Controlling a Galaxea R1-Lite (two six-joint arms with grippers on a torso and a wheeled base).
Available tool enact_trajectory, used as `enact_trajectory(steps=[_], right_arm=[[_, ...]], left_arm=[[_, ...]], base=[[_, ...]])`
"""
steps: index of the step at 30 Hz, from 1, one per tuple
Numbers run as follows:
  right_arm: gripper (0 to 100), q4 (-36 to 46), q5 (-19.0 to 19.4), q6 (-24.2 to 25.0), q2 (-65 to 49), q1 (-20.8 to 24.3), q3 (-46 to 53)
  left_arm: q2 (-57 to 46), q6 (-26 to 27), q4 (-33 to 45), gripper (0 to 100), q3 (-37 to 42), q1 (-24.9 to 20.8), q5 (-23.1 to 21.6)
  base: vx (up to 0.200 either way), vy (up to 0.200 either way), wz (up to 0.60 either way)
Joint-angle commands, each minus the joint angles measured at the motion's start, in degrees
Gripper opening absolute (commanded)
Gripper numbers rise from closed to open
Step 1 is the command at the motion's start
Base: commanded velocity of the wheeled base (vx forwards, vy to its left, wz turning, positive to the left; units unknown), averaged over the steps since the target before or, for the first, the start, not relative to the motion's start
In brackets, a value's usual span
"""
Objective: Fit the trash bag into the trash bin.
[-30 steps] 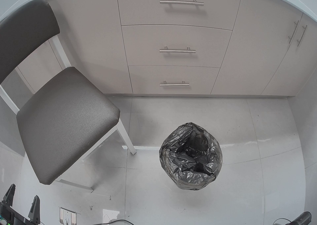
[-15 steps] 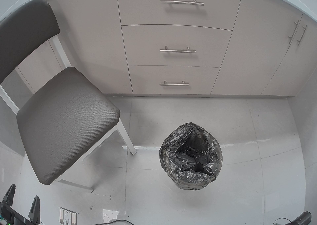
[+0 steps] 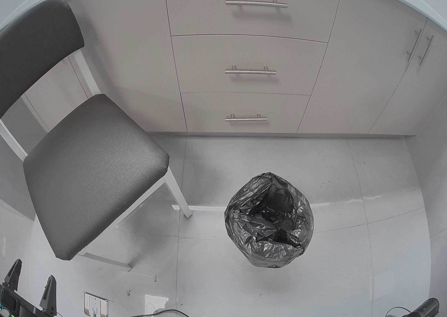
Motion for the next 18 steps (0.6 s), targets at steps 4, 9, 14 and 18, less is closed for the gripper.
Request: enact_trajectory(steps=[4,9,14,18], right_arm=[[100,-24.0,-5.4,4.4,-0.6,0.0,34.9],[100,-24.4,-5.3,-0.3,-0.6,0.0,35.6],[0,-24.1,-3.0,-2.4,-0.6,0.0,36.2],[0,-24.0,-2.9,-1.3,-0.6,0.0,36.2]], left_arm=[[-0.8,0.0,0.0,100,0.0,0.0,0.0],[-0.8,0.1,0.0,100,0.0,0.0,0.0],[-0.8,0.0,0.0,100,0.0,0.0,0.0],[-0.9,0.0,0.0,100,0.0,0.0,0.0]], base=[[0.0,0.0,0.0],[0.0,0.0,0.0],[0.0,0.0,0.0],[0.0,0.0,0.0]])
